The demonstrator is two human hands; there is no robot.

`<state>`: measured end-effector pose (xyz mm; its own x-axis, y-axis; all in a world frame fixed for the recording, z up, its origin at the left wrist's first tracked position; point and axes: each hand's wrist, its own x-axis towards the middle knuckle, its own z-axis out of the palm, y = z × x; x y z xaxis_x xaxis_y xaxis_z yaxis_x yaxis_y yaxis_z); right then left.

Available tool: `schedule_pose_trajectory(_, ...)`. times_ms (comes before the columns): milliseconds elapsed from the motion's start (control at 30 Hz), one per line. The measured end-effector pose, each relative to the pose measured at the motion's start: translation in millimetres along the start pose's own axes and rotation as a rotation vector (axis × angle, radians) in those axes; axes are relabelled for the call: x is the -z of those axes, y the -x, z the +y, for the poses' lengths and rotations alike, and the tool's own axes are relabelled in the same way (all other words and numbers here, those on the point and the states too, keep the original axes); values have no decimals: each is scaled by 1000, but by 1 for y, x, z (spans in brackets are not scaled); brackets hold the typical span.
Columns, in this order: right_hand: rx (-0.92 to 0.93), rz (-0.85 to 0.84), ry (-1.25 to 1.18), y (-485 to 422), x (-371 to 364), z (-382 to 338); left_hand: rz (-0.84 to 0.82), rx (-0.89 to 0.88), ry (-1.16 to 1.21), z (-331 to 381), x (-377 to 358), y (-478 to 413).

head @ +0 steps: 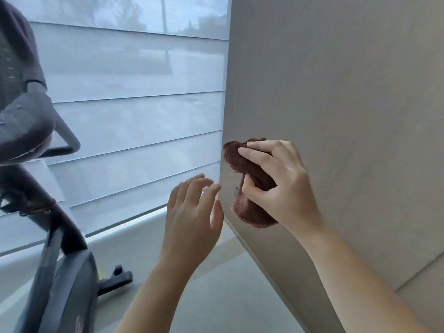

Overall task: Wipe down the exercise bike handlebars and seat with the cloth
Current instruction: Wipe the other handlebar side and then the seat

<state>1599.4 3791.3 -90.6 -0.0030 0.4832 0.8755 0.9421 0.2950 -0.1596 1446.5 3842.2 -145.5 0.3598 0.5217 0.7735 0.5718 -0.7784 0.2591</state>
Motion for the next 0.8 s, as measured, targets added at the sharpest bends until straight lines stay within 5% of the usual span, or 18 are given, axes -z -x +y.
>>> schedule_pose_trajectory(300,98,-64,-363,-44,-91,18,88,244,-327,-58,15,-11)
schedule_pose_trajectory(800,226,-112,-585,-115,-240,-61,228,318,-556,-183,90,-25)
